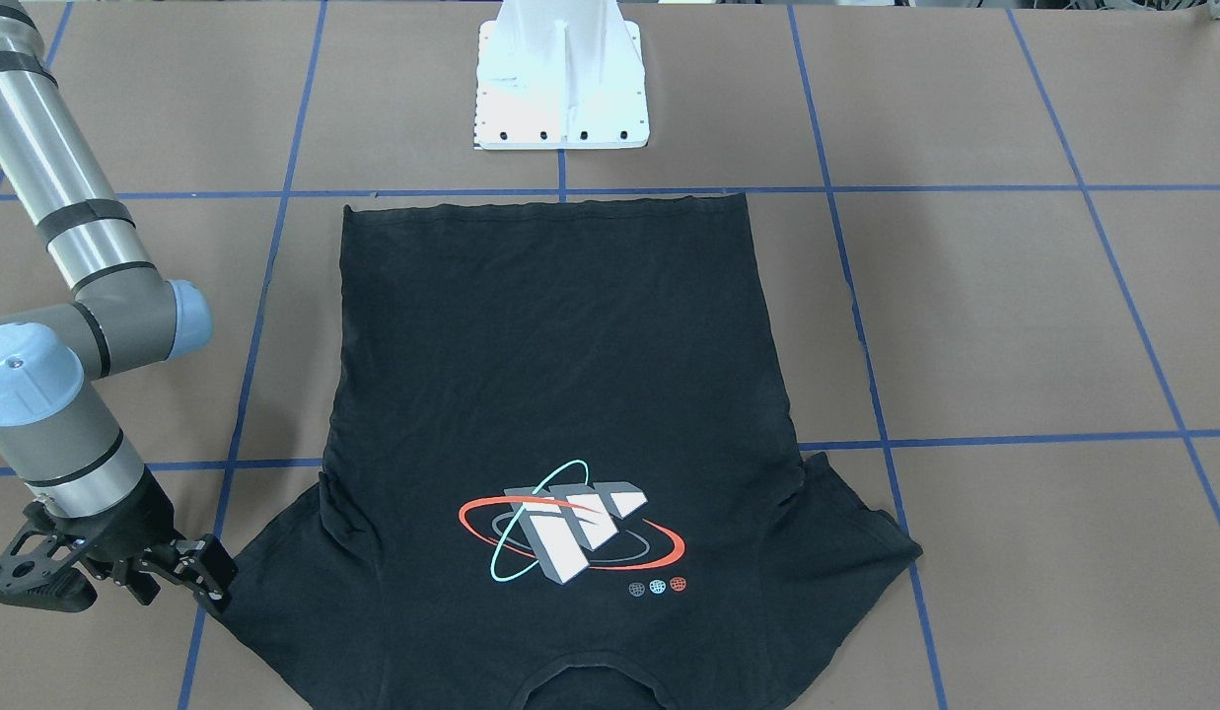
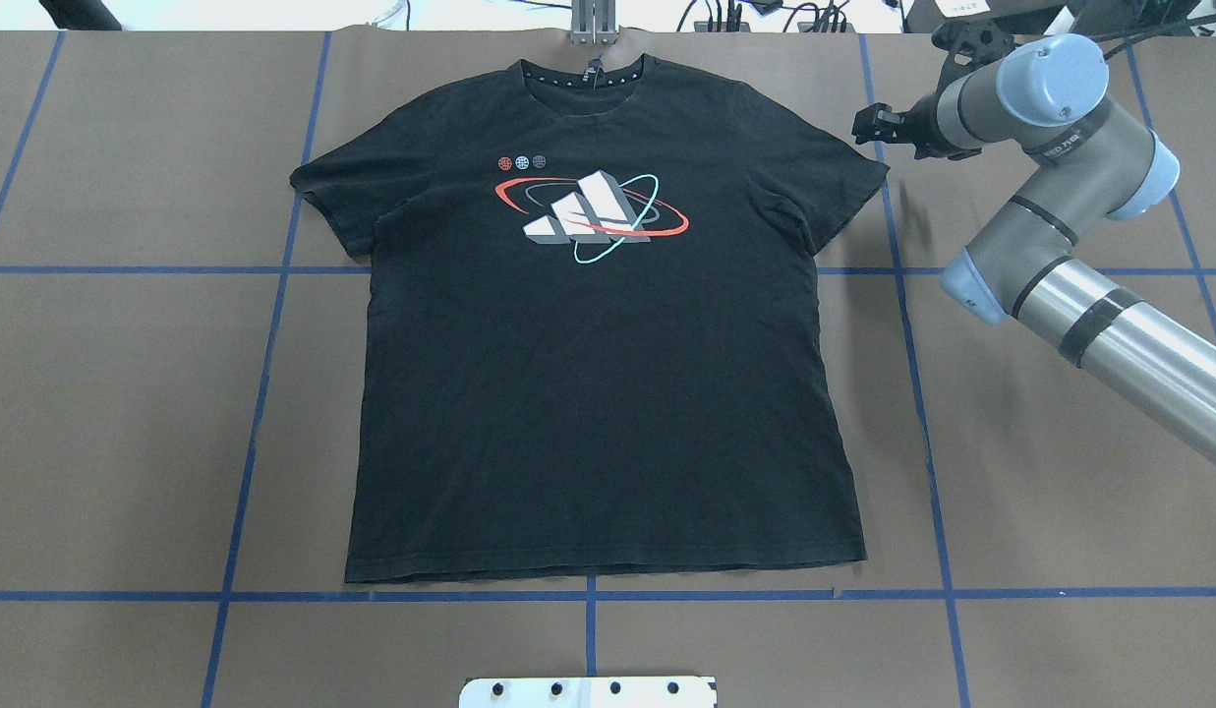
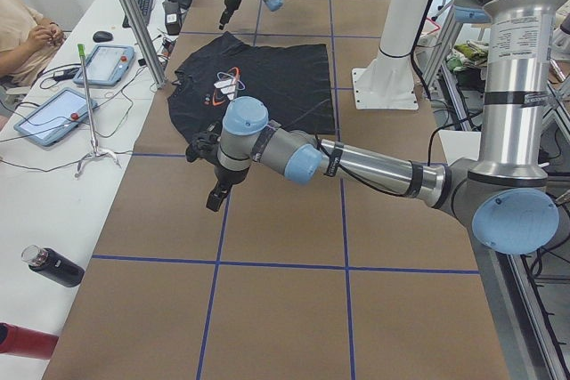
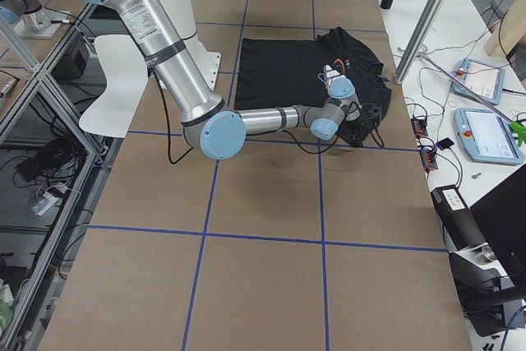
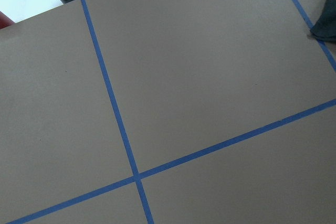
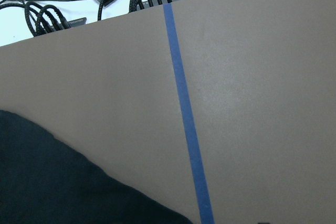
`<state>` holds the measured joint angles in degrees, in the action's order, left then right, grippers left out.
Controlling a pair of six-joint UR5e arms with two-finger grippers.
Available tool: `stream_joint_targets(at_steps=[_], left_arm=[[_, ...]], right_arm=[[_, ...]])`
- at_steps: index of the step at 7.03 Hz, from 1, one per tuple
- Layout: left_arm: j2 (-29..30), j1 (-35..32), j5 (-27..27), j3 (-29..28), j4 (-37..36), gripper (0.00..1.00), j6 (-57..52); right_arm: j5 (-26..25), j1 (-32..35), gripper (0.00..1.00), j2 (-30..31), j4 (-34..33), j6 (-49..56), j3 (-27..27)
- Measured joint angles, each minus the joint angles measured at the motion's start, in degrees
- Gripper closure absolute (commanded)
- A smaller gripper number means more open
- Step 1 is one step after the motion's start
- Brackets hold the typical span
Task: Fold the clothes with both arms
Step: 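Move the right gripper over the black t-shirt toward its shoulder near the collar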
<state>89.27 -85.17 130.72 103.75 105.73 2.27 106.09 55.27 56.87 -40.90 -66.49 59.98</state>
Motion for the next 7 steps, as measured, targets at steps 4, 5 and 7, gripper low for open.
stream_joint_targets(at_steps=[4, 5, 7], left_arm=[[-0.1, 0.0, 0.1, 0.0, 0.0, 0.00, 0.1], [-0.1, 0.0, 0.1, 0.0, 0.0, 0.00, 0.1], [-0.1, 0.0, 0.1, 0.1, 0.0, 0.00, 0.1]], right_arm=[[-0.2, -0.6, 0.24, 0.0, 0.2, -0.3, -1.6], [-0.2, -0.7, 0.28, 0.0, 0.2, -1.0, -1.7], [-0.2, -1.0, 0.54, 0.1, 0.2, -2.4, -1.7]])
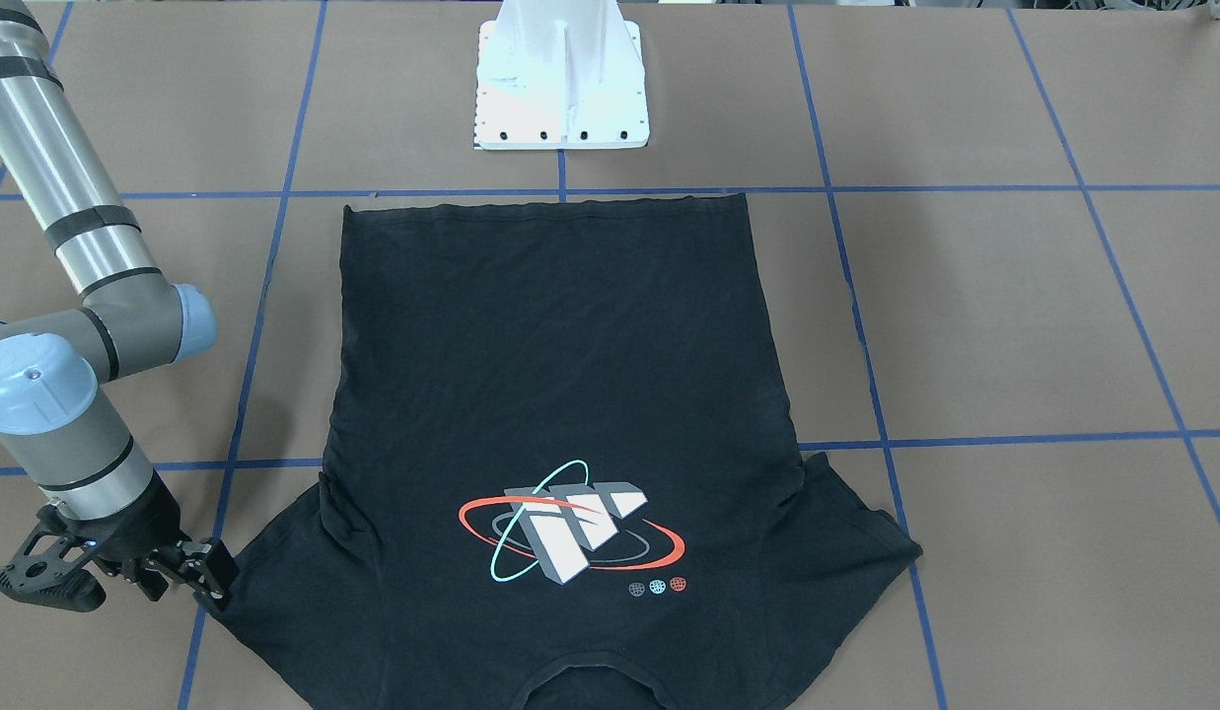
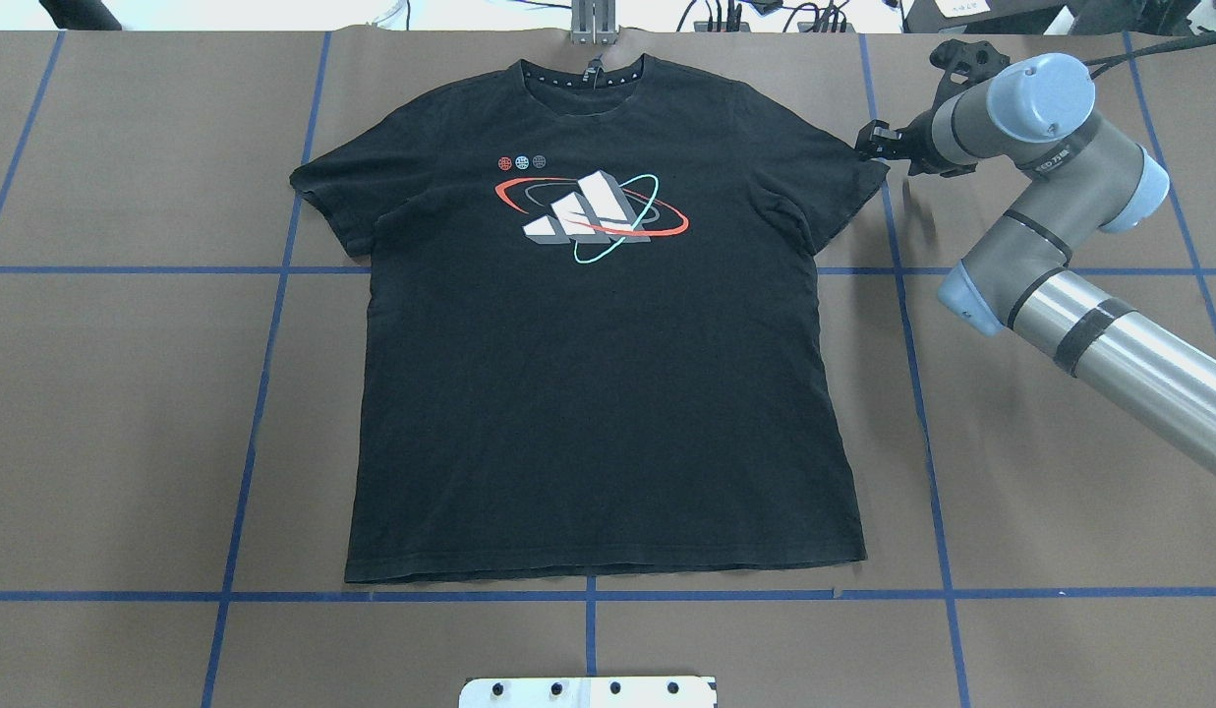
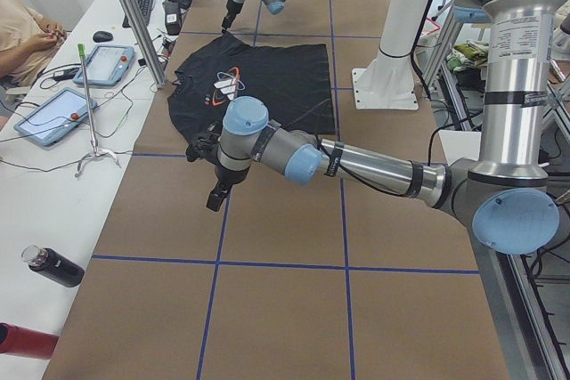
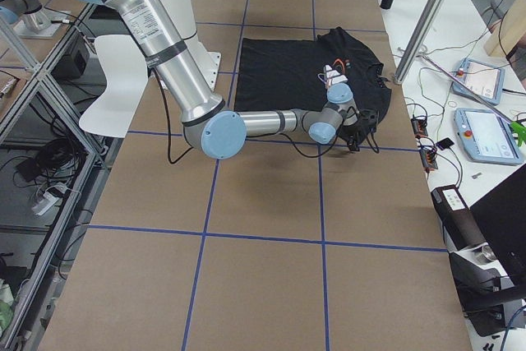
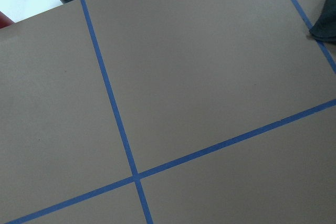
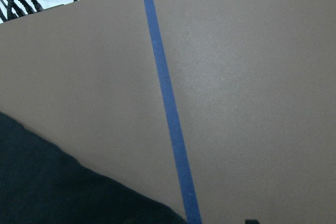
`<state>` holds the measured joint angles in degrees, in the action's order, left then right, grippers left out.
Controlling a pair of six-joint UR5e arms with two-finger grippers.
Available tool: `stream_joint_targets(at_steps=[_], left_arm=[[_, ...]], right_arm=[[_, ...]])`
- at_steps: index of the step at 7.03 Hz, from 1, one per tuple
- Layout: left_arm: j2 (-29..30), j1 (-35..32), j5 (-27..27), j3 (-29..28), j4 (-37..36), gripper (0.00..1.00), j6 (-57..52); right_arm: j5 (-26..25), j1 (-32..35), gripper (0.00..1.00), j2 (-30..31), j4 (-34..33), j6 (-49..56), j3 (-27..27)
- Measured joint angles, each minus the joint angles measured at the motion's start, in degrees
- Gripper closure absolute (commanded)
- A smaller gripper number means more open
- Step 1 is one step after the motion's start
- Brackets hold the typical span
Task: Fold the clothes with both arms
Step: 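Move the right gripper over the black t-shirt toward its shoulder near the collar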
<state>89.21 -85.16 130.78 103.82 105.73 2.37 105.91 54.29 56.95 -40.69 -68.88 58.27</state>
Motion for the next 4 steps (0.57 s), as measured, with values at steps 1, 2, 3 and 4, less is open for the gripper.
stream_joint_targets(at_steps=[1, 2, 3, 4], left_arm=[[0.0, 0.0, 0.0, 0.0, 0.0, 0.00, 0.0], [0.0, 0.0, 0.0, 0.0, 0.0, 0.00, 0.0], [0.0, 0.0, 0.0, 0.1, 0.0, 0.00, 0.1], [0.0, 0.0, 0.0, 0.2, 0.0, 0.00, 0.4]], right_arm=[[0.0, 0.0, 0.81, 0.0, 0.0, -0.2, 0.0], [0.0, -0.1, 0.99, 0.1, 0.0, -0.3, 0.0], [0.0, -0.1, 1.00, 0.1, 0.0, -0.3, 0.1], [0.0, -0.2, 1.00, 0.1, 0.0, -0.3, 0.1]])
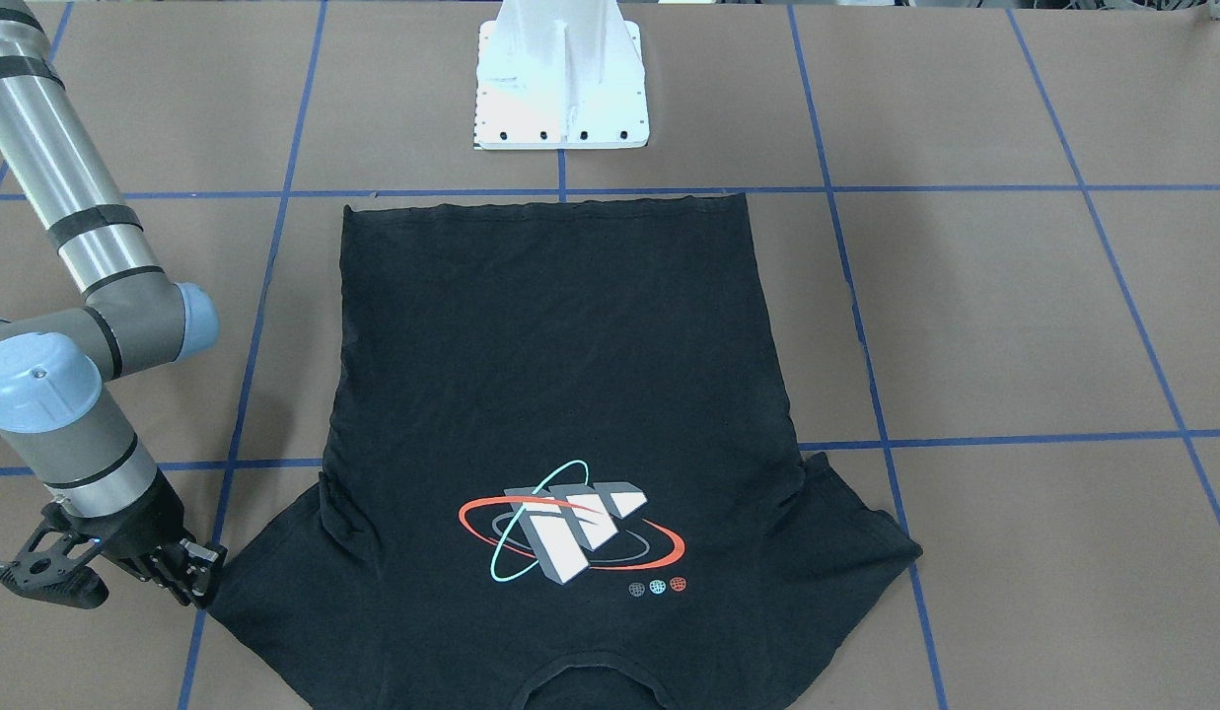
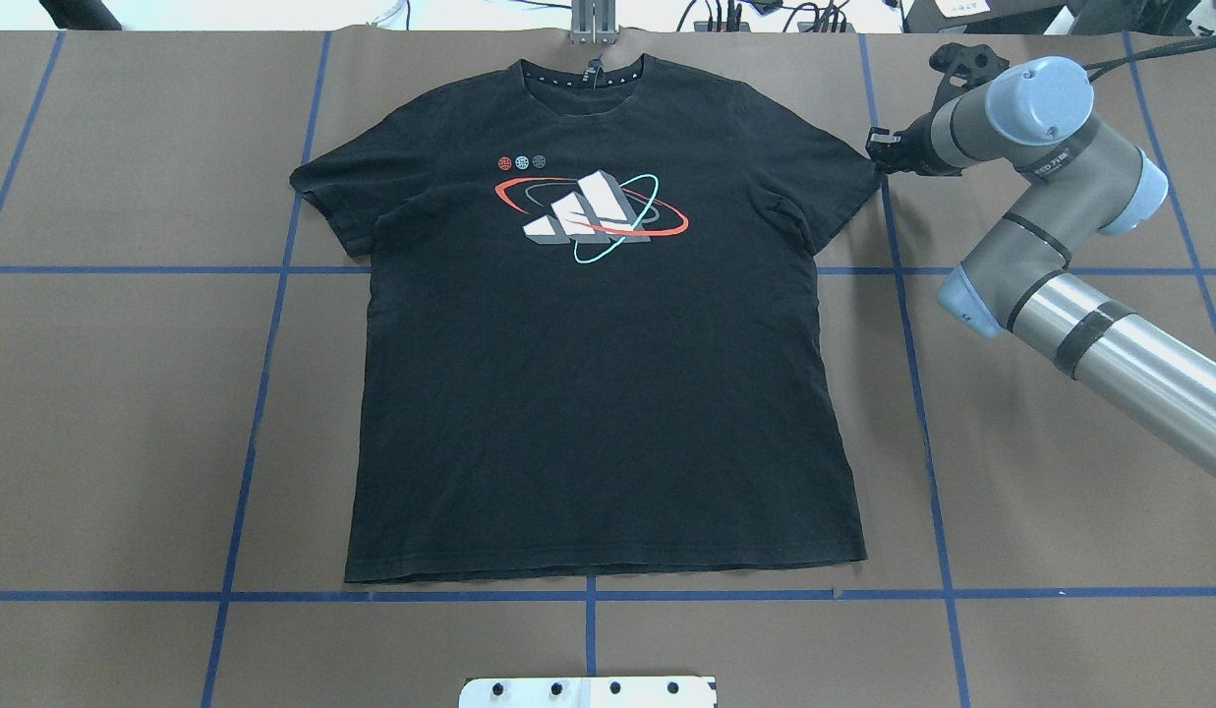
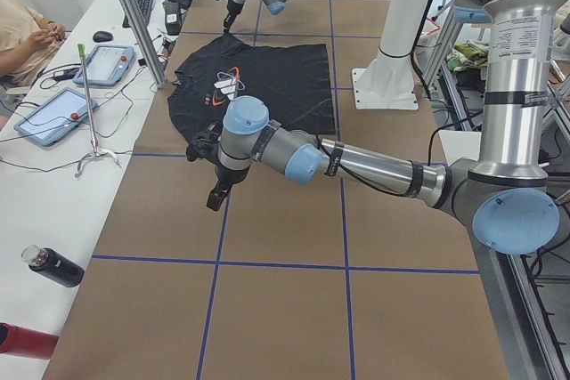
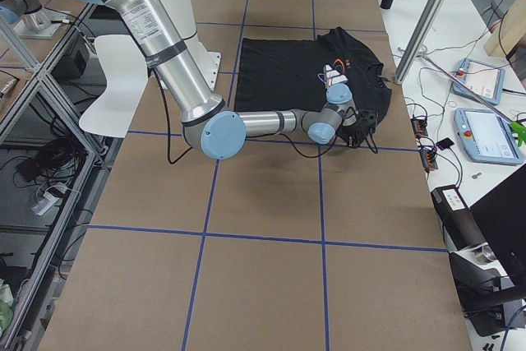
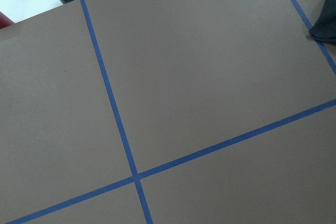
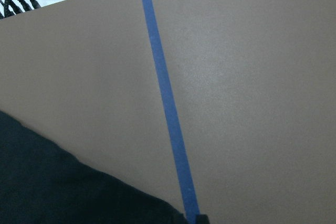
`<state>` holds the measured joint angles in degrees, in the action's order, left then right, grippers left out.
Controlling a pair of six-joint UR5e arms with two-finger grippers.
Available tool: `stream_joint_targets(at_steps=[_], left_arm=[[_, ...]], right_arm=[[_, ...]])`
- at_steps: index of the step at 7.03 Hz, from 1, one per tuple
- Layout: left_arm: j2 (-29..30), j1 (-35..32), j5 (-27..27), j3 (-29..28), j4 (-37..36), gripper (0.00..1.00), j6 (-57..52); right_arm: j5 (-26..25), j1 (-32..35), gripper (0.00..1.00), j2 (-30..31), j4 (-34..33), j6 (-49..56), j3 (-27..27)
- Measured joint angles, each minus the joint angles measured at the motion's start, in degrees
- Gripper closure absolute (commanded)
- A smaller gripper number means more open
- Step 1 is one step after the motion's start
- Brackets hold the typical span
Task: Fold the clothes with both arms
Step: 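Move the right gripper over the black t-shirt toward its shoulder near the collar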
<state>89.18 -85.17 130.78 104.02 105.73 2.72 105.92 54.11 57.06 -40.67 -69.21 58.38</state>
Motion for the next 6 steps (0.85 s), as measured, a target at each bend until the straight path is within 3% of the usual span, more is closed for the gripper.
stream_joint_targets(at_steps=[3, 6], left_arm=[[-0.1, 0.0, 0.0, 0.2, 0.0, 0.00, 0.2], [-0.1, 0.1, 0.0, 0.0, 0.0, 0.00, 0.1]], right_arm=[[0.9, -0.1, 1.00, -0.5, 0.1, -0.6, 3.5], [3.1, -1.4, 1.00, -5.8, -0.5, -4.8, 5.7]])
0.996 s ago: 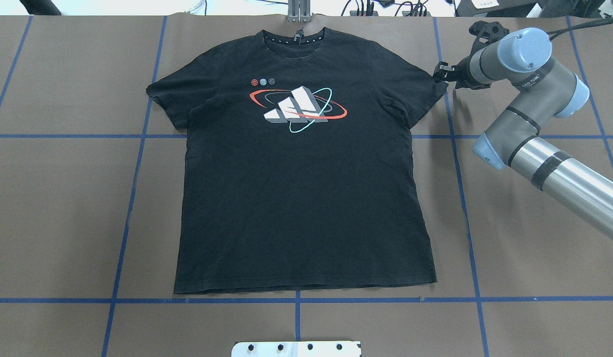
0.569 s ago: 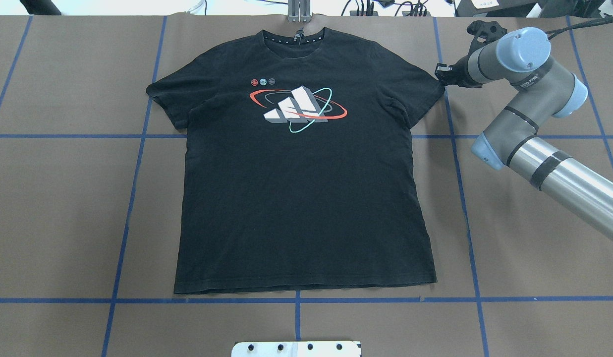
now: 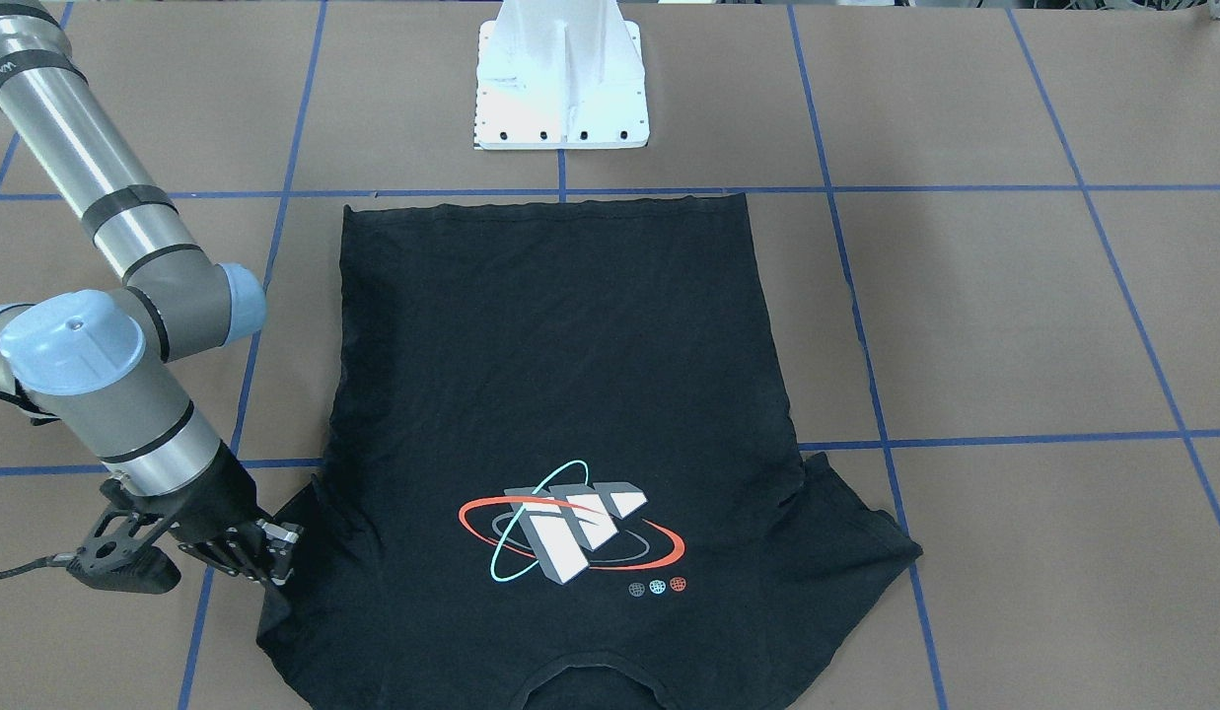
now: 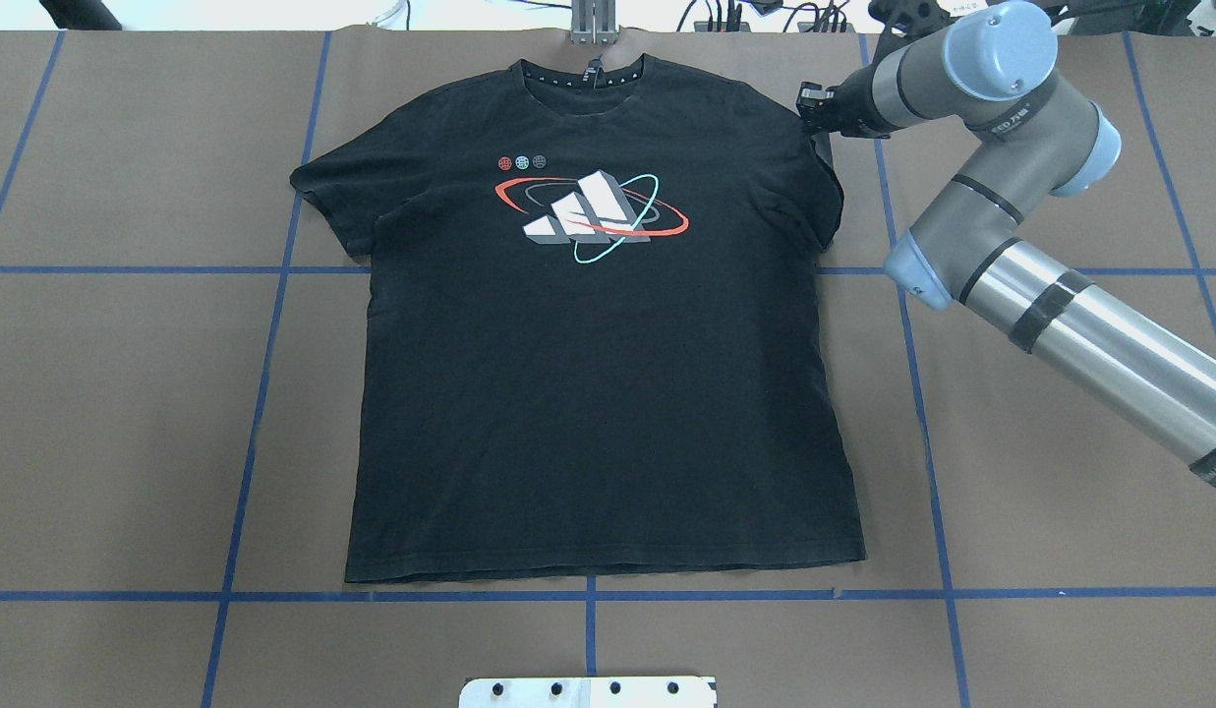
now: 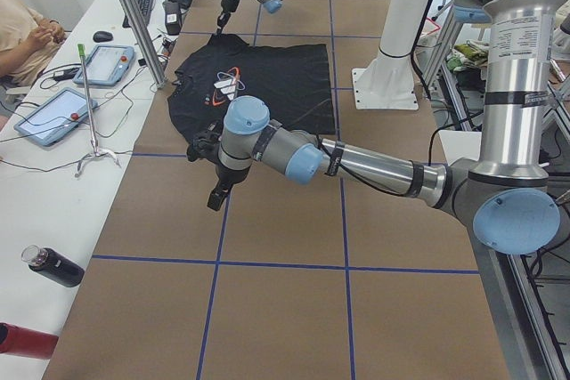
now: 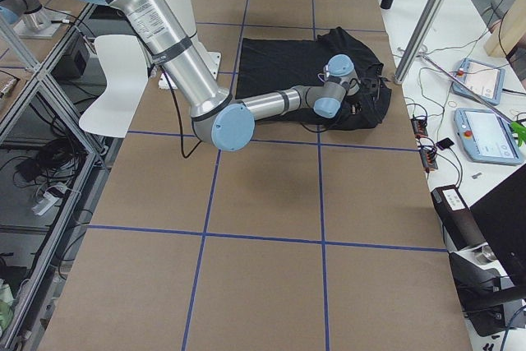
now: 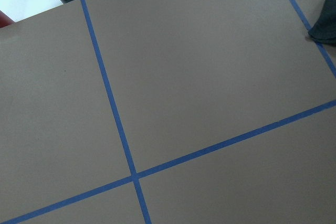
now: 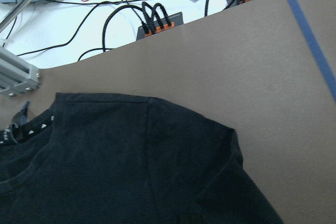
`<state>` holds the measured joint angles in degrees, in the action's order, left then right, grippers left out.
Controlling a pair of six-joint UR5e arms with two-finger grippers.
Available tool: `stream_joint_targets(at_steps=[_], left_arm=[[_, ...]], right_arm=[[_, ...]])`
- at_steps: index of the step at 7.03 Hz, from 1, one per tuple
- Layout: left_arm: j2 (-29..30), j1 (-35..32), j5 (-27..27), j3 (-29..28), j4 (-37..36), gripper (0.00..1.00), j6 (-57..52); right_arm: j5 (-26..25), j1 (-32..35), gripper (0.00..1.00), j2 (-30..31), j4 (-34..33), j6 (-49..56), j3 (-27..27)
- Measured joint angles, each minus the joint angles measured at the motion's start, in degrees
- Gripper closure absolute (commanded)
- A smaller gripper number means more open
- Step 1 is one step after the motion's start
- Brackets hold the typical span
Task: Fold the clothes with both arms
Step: 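Move the right gripper over the black t-shirt toward its shoulder near the collar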
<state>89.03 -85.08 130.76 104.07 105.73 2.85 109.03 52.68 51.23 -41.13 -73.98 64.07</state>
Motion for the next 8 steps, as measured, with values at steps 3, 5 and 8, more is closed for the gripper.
stream_joint_targets(at_steps=[3, 5, 8], left_arm=[[0.0, 0.0, -0.1, -0.1, 0.0, 0.00, 0.0], [0.0, 0.0, -0.1, -0.1, 0.0, 0.00, 0.0], [0.1, 0.1, 0.3, 0.0, 0.4, 0.00, 0.1]], right_arm=[[-5.3, -4.8, 1.00, -5.9, -2.9, -3.5, -3.1], [-8.3, -7.2, 1.00, -8.1, -3.5, -5.0, -5.2], [-10.5, -8.3, 0.00, -10.1, -3.6, -5.7, -8.1]])
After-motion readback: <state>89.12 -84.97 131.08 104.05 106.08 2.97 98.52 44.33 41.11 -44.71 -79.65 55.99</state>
